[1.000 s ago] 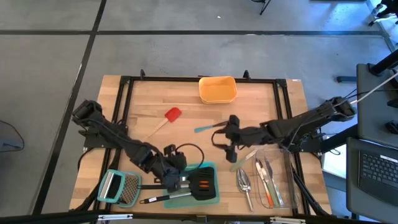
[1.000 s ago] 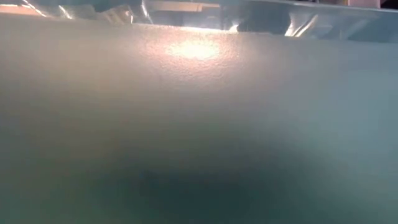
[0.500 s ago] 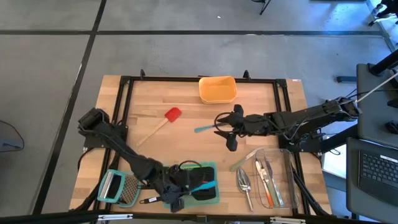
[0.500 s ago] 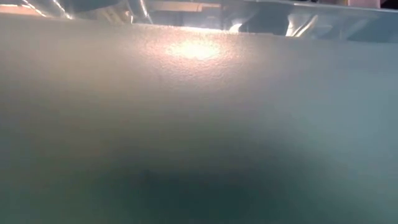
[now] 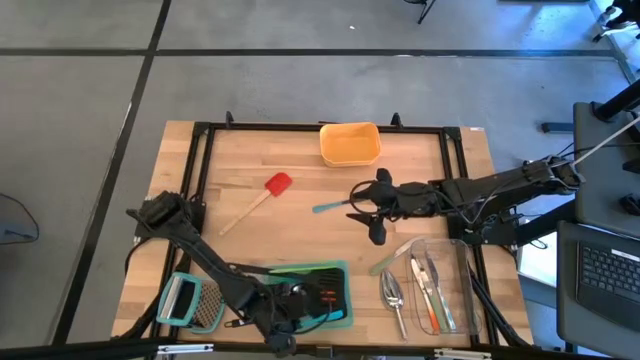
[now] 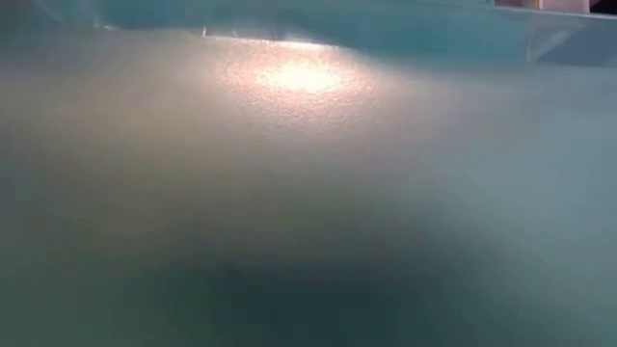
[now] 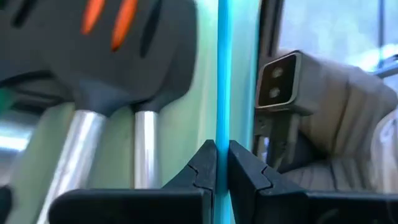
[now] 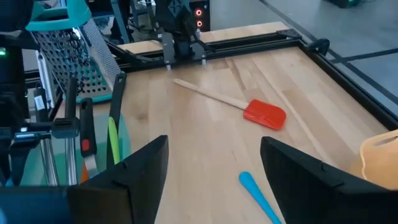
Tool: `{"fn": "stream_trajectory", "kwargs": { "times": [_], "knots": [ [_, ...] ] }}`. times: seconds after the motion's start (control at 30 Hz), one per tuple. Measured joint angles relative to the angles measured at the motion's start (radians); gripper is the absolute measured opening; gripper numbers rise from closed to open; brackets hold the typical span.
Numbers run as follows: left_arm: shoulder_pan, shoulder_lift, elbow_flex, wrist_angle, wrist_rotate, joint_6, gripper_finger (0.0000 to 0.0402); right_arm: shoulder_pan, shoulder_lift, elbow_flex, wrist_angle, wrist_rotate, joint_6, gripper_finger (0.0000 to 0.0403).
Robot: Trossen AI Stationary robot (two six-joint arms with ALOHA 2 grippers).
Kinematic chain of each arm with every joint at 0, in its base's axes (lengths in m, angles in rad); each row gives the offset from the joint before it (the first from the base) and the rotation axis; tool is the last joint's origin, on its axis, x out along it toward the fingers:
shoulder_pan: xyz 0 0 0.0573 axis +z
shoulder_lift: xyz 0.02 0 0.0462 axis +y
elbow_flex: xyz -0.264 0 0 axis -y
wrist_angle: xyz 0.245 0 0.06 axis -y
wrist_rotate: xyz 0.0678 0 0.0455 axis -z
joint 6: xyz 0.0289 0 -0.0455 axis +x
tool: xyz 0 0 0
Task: Pick & Place Kitchen Items
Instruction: Put the blue spatula into the blue bin, then put the blue table knife into the transparent bin
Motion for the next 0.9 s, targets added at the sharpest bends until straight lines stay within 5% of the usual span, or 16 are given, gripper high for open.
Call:
{"fn": "stream_trajectory", "kwargs": {
  "times": [0.3,0.53,0.9],
  "knots": [
    [0.002,0.001,0.002,-0.019,0.122,0.010,0.0013,0.001,-0.002,0.000,-0.002,0.000,-0.005,0.0256],
    [0.001,0.001,0.002,-0.020,0.124,0.017,0.0016,0.003,-0.002,0.000,-0.010,0.000,-0.004,0.0256],
    [0.004,0.001,0.002,-0.020,0.085,0.035,0.0089,0.003,-0.002,0.000,-0.025,0.000,-0.005,0.0256]
  ]
}}
